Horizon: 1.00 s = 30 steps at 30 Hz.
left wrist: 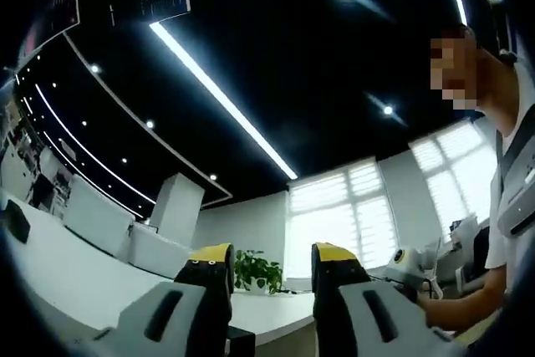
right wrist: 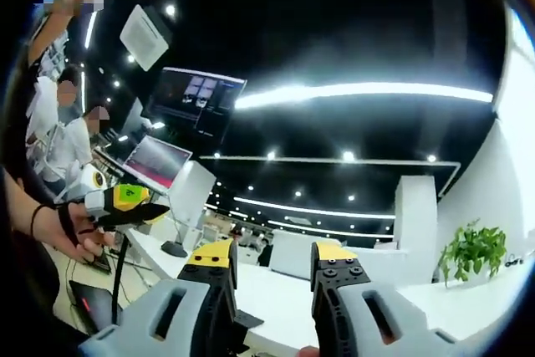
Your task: Clamp the fixed fixture on the desktop, loosen the retaining clip, secure it to the edge of the desk, and tighten the retaining clip.
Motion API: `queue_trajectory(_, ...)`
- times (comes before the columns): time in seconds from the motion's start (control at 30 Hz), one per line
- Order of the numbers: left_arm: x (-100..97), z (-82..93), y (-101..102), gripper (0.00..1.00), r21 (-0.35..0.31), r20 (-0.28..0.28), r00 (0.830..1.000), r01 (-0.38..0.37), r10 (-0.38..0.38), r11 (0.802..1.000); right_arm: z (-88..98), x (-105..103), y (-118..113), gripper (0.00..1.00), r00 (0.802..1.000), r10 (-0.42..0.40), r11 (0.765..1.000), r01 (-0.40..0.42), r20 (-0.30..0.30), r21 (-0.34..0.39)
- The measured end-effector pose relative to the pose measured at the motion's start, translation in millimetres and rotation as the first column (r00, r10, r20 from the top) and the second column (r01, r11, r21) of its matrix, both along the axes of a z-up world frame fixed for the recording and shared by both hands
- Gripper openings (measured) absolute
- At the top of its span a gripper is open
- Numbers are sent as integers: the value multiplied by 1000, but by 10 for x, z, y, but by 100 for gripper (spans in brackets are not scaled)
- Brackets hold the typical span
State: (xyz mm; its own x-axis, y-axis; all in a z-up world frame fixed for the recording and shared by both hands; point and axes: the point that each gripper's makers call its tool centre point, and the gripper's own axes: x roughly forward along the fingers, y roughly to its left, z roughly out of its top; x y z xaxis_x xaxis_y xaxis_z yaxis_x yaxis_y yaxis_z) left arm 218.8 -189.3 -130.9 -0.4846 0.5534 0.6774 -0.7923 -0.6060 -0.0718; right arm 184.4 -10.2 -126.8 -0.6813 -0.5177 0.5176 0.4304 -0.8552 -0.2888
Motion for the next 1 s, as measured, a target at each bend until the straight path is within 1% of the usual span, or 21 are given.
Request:
queue_trajectory(0.1, -22, 40, -86, 46, 14, -14, 1000, -17, 17, 1000, 60, 13, 58, 34, 1000, 2, 1000, -3, -11, -12)
queue_trajectory(0.17, -38, 57, -133, 48, 9, -19, 999, -26, 27, 1000, 107, 30, 87, 34, 1000, 10, 1000, -10, -20, -17)
queue_trajectory(0.2, -38, 57, -146, 48, 6, -20, 999, -29, 29, 1000, 113, 36, 90, 34, 1000, 11, 1000, -11, -23, -16)
queue_trajectory(0.23, -38, 61, -177, 48, 5, -23, 999, -37, 37, 999, 152, 60, 107, 35, 999, 9, 1000, -9, -43, -11)
queue_trajectory(0.27, -41, 67, -195, 48, 8, -22, 999, -41, 41, 999, 172, 63, 128, 35, 999, 1, 1000, -2, -49, -18)
queue_trajectory(0.3, -39, 92, -235, 48, 25, -21, 999, -42, 43, 999, 201, 60, 160, 35, 999, -5, 999, 3, -48, -34)
queue_trajectory(0.37, -15, 138, -274, 48, 44, -30, 999, -44, 46, 998, 242, 72, 191, 35, 999, 15, 998, -18, -38, -63)
queue_trajectory(0.5, 32, 216, -293, 48, 52, -43, 998, -52, 55, 997, 306, 97, 270, 35, 999, 2, 997, -5, -48, -72)
queue_trajectory(0.57, 65, 261, -280, 50, 44, -45, 998, -50, 52, 998, 354, 106, 324, 35, 999, 0, 996, -4, -51, -88)
queue_trajectory(0.63, 116, 323, -281, 52, 50, -61, 996, -54, 57, 997, 396, 115, 373, 35, 998, -5, 995, 0, -55, -96)
queue_trajectory(0.67, 135, 361, -299, 52, 60, -69, 996, -56, 61, 997, 420, 124, 397, 35, 998, -9, 995, 3, -60, -98)
queue_trajectory(0.7, 170, 420, -340, 52, 90, -86, 994, -60, 68, 994, 444, 133, 419, 35, 998, -13, 995, 6, -63, -99)
queue_trajectory(0.73, 219, 479, -393, 52, 140, -106, 992, -50, 66, 989, 466, 145, 439, 35, 998, -14, 995, 8, -65, -97)
queue_trajectory(0.77, 248, 489, -417, 52, 172, -105, 993, -32, 51, 985, 487, 161, 452, 35, 997, -15, 996, 9, -70, -89)
queue_trajectory(0.8, 243, 472, -417, 51, 165, -105, 993, -31, 48, 986, 506, 177, 462, 35, 997, -17, 997, 12, -77, -72)
queue_trajectory(0.83, 226, 462, -407, 51, 160, -93, 994, -33, 48, 987, 528, 192, 476, 35, 995, -27, 999, 23, -92, -45)
queue_trajectory(0.87, 210, 455, -403, 51, 148, -84, 995, -40, 53, 988, 552, 202, 498, 35, 994, -36, 999, 33, -100, -34)
queue_trajectory(0.93, 217, 482, -416, 50, 141, -84, 995, -46, 59, 989, 625, 225, 562, 35, 993, -47, 998, 42, -111, -40)
queue_trajectory(1.0, 264, 544, -428, 50, 136, -98, 994, -41, 55, 990, 720, 271, 637, 35, 990, -52, 996, 43, -131, -73)
